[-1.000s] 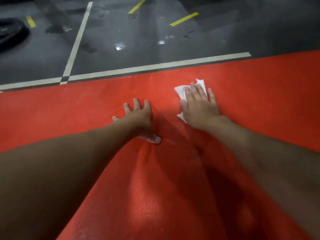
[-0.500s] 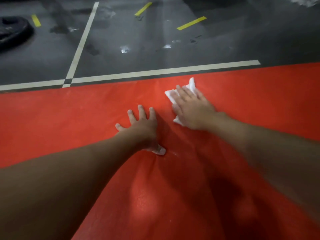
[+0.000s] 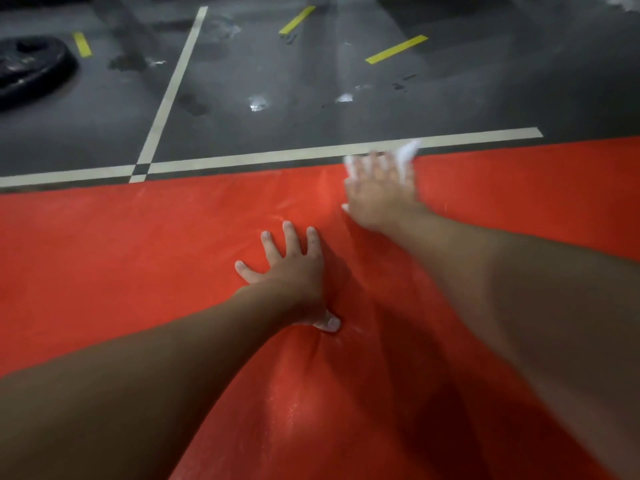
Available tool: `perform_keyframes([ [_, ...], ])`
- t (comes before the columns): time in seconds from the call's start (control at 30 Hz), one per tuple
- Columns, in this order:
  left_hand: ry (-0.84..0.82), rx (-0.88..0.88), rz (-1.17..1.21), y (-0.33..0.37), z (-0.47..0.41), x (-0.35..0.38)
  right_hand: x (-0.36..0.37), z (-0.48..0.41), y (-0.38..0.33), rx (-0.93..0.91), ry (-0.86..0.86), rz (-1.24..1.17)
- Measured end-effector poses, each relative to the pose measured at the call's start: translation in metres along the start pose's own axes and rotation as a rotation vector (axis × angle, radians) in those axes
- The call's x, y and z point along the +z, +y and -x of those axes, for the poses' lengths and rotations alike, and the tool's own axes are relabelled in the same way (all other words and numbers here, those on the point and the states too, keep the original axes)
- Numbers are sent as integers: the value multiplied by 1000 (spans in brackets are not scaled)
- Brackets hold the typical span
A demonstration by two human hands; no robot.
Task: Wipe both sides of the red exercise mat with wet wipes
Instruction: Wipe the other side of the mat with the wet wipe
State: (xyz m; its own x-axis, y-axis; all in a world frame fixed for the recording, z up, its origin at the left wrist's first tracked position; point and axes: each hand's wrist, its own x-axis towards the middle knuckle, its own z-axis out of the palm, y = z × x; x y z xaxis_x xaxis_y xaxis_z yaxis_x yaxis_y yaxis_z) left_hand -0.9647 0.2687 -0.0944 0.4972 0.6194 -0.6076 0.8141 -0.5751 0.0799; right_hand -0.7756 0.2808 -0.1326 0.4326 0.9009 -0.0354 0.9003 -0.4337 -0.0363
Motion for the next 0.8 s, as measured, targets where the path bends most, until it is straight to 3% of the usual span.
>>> perform_keyframes([
  [0.03, 2, 4, 7, -1, 0, 0, 1, -1, -11, -132, -19, 0],
  [0.1, 6, 16, 12, -1, -1, 1, -2, -4, -13, -227, -98, -18],
  [0.23, 28, 25, 23, -8, -3, 4, -1, 0, -14, -17, -20, -68],
  [0.3, 32, 34, 35, -9, -1, 4, 2, 11, -30, -30, 9, -119],
  [0.43, 14, -5, 55, -5, 6, -3, -1, 32, -39, -150, -98, -112],
  [0.57, -12, -27, 30, -3, 7, -5, -6, 40, -37, -97, -150, -111],
  [0.8, 8, 9, 34, -4, -5, -1, -5, 49, -49, 19, -7, -53],
])
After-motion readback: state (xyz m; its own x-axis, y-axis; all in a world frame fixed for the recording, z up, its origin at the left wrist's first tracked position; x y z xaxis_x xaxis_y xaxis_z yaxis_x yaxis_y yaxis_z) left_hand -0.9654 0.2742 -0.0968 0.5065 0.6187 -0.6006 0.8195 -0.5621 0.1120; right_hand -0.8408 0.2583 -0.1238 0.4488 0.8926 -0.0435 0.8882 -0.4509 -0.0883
